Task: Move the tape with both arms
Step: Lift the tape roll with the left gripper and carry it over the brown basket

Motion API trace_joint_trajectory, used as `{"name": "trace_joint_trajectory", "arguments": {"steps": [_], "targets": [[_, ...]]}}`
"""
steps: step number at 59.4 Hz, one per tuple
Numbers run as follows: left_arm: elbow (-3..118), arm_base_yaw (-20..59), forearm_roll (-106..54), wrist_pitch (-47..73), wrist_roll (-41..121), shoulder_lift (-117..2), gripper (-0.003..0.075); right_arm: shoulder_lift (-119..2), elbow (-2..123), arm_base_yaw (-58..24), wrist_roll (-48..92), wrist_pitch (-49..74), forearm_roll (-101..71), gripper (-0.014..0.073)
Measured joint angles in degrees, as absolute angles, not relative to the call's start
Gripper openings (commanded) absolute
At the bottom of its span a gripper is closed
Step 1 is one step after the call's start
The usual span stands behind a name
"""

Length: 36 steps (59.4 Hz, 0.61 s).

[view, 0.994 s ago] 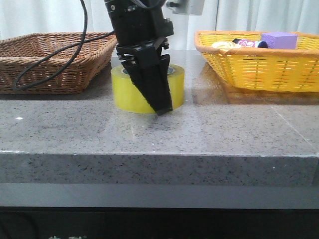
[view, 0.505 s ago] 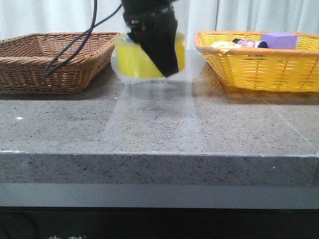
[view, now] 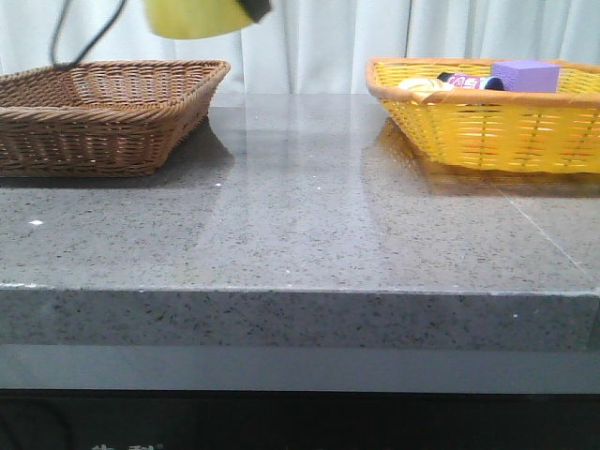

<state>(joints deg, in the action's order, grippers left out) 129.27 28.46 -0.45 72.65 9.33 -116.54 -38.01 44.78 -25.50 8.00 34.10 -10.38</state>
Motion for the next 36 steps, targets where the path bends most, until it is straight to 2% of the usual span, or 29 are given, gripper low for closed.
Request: {"name": "trace_joint_trajectory", "arguments": {"steps": [22,36], "targets": [[128.1,18.2,1.2,73.0,4.1,-116.5,0.0146,-38.0,44.8,-25.5,8.0,34.1,-10.4,0.0412],[123.7,16.3,1.3,73.0,4.0,-116.5,0.0146,-38.0,44.8,-25.5,8.0,34.1,-10.4,0.0412]]}}
